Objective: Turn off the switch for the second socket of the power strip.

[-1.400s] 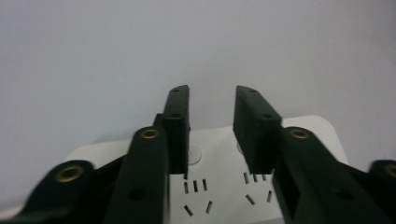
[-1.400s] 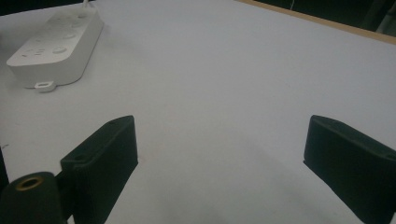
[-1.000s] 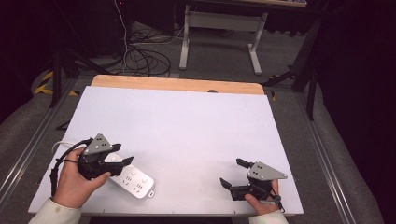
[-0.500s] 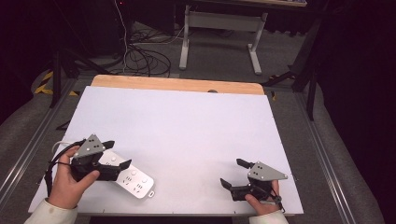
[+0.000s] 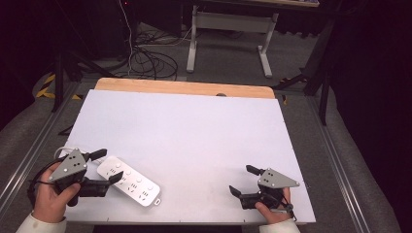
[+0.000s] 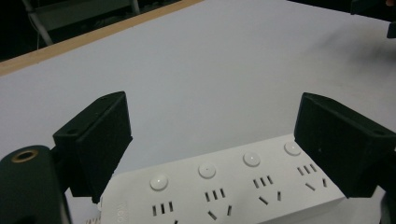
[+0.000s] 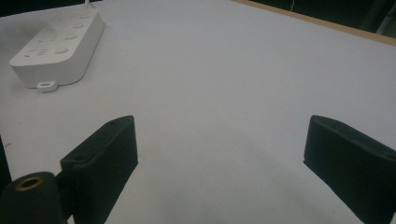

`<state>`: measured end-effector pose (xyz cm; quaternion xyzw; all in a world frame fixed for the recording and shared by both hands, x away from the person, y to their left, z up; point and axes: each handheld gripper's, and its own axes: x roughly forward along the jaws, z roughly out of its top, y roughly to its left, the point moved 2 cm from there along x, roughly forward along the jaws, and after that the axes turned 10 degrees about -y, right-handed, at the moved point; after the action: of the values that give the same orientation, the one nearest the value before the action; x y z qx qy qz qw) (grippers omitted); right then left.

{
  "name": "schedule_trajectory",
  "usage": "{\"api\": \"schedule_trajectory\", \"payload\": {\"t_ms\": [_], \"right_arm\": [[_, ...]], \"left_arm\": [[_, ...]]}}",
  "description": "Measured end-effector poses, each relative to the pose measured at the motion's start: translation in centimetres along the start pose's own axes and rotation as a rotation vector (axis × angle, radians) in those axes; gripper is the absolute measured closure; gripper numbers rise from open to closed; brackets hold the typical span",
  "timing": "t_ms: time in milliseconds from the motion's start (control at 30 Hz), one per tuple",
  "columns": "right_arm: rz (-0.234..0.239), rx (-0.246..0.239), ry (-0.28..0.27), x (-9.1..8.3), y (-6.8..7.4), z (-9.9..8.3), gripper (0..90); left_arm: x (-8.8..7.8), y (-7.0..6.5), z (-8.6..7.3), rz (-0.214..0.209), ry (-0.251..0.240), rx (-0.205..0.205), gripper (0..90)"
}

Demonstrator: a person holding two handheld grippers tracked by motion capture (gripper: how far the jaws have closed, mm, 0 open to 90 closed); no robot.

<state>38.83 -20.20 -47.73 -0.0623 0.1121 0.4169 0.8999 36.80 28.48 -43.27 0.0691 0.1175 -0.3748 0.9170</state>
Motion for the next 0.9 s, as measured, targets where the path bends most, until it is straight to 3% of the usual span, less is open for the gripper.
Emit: {"api": "schedule_trajectory", "payload": {"t_ms": [367, 900], "right_arm": [[0.01, -0.013, 0.003, 0.0, 0.1, 0.0, 10.1], [0.046, -0.007, 0.006, -0.1, 0.1, -0.1, 9.6]], "left_arm": [[-1.9, 0.5, -2.3, 0.008, -0.042, 0.033, 10.5], [-2.3, 0.4, -4.9, 0.013, -0.024, 0.05, 6.0]]}}
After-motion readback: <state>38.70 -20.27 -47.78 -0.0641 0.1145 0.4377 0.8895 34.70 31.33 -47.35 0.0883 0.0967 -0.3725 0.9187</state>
